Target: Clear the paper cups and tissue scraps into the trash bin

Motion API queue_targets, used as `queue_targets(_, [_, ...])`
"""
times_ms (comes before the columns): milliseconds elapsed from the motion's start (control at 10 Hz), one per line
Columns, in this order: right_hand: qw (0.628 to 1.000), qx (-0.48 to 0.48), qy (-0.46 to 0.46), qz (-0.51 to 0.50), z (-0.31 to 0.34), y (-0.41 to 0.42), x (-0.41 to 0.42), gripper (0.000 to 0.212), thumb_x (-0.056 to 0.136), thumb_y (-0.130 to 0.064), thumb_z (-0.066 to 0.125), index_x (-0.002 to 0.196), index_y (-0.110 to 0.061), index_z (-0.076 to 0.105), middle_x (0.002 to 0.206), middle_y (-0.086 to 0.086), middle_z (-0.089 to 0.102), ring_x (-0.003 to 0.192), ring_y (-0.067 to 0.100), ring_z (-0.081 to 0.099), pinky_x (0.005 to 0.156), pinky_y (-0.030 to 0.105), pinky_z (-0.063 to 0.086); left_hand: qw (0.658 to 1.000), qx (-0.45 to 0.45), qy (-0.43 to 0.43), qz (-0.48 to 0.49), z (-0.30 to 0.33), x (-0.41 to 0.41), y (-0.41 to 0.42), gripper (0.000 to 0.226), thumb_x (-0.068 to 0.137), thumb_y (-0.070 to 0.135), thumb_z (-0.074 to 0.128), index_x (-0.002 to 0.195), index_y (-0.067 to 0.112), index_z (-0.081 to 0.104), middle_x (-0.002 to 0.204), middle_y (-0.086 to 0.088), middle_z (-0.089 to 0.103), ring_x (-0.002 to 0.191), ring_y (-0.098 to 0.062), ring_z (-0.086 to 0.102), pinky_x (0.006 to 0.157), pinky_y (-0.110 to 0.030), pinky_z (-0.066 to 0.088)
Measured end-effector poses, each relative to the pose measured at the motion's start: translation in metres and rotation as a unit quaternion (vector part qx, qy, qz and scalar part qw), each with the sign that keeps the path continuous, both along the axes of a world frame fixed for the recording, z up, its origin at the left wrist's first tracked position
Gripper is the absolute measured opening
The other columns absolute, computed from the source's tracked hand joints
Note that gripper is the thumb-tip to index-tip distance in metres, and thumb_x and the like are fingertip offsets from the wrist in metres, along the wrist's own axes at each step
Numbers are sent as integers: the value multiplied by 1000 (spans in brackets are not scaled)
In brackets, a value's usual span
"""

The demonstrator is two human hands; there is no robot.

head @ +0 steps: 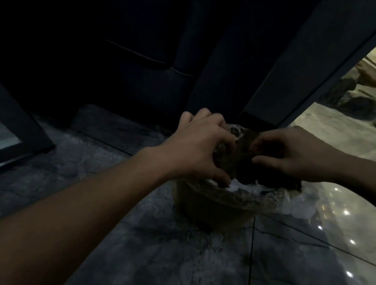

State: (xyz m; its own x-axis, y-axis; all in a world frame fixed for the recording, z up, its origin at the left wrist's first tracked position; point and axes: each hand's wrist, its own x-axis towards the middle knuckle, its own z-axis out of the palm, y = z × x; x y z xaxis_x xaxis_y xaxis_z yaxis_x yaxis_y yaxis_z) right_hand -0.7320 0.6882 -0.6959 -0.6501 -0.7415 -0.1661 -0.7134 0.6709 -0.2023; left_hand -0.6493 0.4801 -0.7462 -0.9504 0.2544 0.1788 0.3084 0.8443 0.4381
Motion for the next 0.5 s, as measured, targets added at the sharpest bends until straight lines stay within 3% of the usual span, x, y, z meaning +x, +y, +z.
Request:
queue_targets(100, [1000, -23, -5, 3, 0, -8, -1, 19, 82, -36, 66, 98, -27, 69, 90, -13, 70, 80, -1, 64, 70, 20, 53, 998, 57, 6, 26, 0, 1, -12, 33, 75, 59, 70, 103, 41, 67, 108, 13, 50, 111, -10, 39, 98, -38, 34])
queue_targets(200, [999, -41, -16, 11, 2, -22, 1, 15, 84, -34, 63, 94, -25, 70, 87, -13, 70, 81, -2, 64, 68, 15, 52, 990, 107, 29, 81, -1, 4, -28, 15, 85, 47, 66, 91, 34, 71, 99, 10, 57, 104, -12, 47, 96, -42, 43])
queue_targets(300, [997, -65, -18, 29, 5, -43, 4, 14, 88, -32, 59, 91, -24, 69, 83, -15, 69, 81, -3, 63, 65, 13, 50, 985, 106, 36, 129, 0, 12, -43, 17, 88, 39, 63, 88, 26, 74, 94, 5, 62, 98, -15, 51, 88, -40, 48])
queue_targets(500, [989, -125, -41, 72, 10, -108, 20, 14, 89, -35, 59, 82, -25, 66, 71, -6, 67, 65, 5, 63, 56, 22, 50, 975, 81, 75, 192, 7, 39, -78, 16, 89, 40, 62, 84, 29, 72, 85, 8, 60, 89, -11, 52, 79, -32, 49])
